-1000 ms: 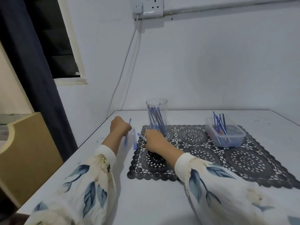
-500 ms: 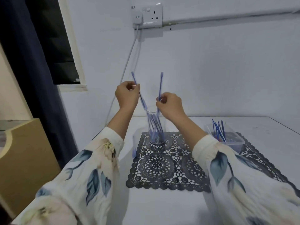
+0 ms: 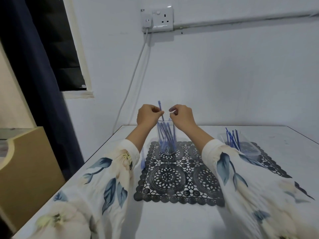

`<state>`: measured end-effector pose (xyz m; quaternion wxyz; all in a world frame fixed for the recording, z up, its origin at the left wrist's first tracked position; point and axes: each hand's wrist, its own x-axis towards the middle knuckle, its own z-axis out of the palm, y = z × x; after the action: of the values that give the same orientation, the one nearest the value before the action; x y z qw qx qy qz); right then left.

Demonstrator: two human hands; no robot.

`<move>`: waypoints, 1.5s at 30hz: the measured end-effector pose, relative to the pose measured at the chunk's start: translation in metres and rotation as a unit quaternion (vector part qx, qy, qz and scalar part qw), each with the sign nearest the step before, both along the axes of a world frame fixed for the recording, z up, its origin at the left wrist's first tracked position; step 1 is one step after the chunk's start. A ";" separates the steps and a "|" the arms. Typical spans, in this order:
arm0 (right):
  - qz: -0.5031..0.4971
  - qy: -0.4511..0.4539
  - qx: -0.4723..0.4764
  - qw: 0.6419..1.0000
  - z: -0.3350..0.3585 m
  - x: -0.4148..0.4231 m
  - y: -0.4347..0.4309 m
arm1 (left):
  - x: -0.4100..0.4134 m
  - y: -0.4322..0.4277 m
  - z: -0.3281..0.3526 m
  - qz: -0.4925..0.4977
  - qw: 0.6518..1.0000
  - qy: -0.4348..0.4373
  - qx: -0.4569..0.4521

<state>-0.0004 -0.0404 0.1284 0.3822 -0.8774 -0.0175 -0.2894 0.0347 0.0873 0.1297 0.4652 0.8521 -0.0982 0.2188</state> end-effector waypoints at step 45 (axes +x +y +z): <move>0.048 0.229 -0.228 0.945 -0.093 -0.047 0.086 | -0.007 0.079 -0.145 0.142 0.924 0.130 0.330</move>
<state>-0.0471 0.0454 0.0356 0.1789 -0.9819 -0.0369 -0.0501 0.0278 0.1663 -0.0151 0.1302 0.9834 0.0183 0.1247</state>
